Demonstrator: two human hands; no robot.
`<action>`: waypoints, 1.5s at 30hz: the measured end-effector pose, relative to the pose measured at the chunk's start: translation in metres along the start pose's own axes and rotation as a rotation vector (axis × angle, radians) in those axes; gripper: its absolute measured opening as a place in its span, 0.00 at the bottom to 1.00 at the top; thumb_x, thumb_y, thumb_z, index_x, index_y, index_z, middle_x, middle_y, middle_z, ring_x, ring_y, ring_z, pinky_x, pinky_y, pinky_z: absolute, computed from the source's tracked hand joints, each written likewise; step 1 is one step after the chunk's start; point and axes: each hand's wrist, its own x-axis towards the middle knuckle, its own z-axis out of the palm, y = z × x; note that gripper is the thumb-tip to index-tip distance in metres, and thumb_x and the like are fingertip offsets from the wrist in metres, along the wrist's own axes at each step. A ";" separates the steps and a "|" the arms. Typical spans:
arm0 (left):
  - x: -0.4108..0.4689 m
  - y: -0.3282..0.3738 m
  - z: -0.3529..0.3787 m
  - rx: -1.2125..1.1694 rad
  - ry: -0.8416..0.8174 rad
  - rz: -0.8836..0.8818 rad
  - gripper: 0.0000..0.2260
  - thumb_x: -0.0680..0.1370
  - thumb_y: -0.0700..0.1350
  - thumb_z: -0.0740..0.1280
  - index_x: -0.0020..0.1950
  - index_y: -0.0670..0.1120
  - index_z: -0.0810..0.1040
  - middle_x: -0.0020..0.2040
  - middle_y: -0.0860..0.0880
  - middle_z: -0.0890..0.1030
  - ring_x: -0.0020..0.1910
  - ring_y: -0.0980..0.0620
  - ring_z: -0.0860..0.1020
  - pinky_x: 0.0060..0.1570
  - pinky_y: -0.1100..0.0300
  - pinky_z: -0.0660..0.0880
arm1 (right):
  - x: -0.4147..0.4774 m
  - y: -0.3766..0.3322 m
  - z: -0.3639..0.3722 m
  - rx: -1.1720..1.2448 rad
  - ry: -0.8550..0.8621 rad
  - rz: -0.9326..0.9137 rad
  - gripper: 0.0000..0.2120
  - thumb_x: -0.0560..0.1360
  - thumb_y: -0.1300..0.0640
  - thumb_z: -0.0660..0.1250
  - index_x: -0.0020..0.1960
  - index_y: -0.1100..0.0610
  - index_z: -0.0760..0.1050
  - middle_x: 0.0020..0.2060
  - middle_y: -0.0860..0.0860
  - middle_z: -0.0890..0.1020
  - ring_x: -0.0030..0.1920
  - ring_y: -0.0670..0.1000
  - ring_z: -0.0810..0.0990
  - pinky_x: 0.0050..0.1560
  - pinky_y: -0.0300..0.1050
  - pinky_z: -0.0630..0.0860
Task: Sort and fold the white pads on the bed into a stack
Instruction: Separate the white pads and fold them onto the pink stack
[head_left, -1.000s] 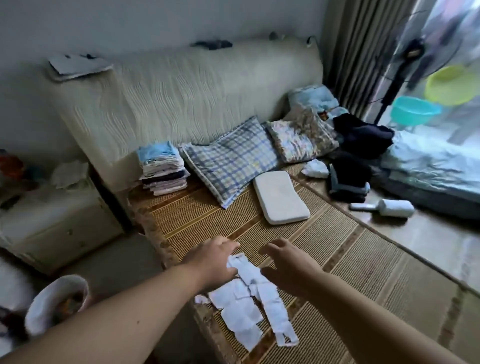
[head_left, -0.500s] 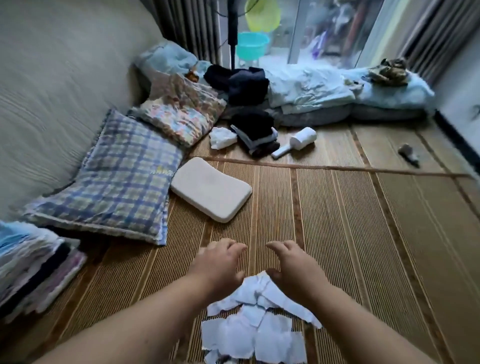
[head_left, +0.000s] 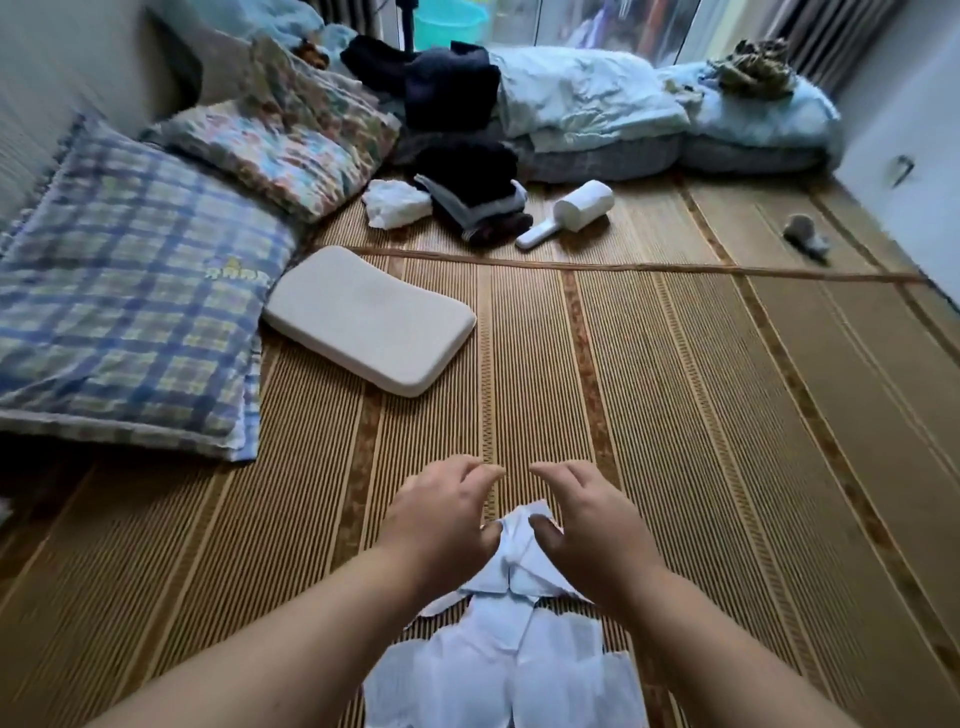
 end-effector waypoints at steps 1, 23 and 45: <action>0.006 -0.007 0.023 0.017 0.024 0.012 0.25 0.73 0.56 0.63 0.70 0.57 0.64 0.68 0.55 0.71 0.67 0.54 0.67 0.67 0.49 0.66 | 0.007 0.012 0.022 -0.015 0.014 -0.041 0.25 0.72 0.51 0.66 0.68 0.48 0.67 0.59 0.48 0.75 0.56 0.49 0.76 0.57 0.49 0.74; -0.084 -0.005 0.133 0.176 0.287 0.142 0.26 0.73 0.56 0.63 0.71 0.55 0.65 0.72 0.49 0.68 0.70 0.47 0.65 0.66 0.46 0.63 | -0.085 0.056 0.116 -0.238 0.313 -0.148 0.25 0.71 0.48 0.66 0.68 0.49 0.68 0.61 0.50 0.76 0.58 0.55 0.76 0.57 0.54 0.70; -0.200 -0.033 0.176 0.190 0.092 0.013 0.26 0.72 0.59 0.62 0.70 0.56 0.68 0.72 0.53 0.69 0.69 0.51 0.68 0.63 0.52 0.68 | -0.195 0.061 0.173 -0.155 0.143 -0.181 0.29 0.72 0.46 0.65 0.71 0.48 0.62 0.66 0.51 0.71 0.62 0.55 0.73 0.59 0.52 0.72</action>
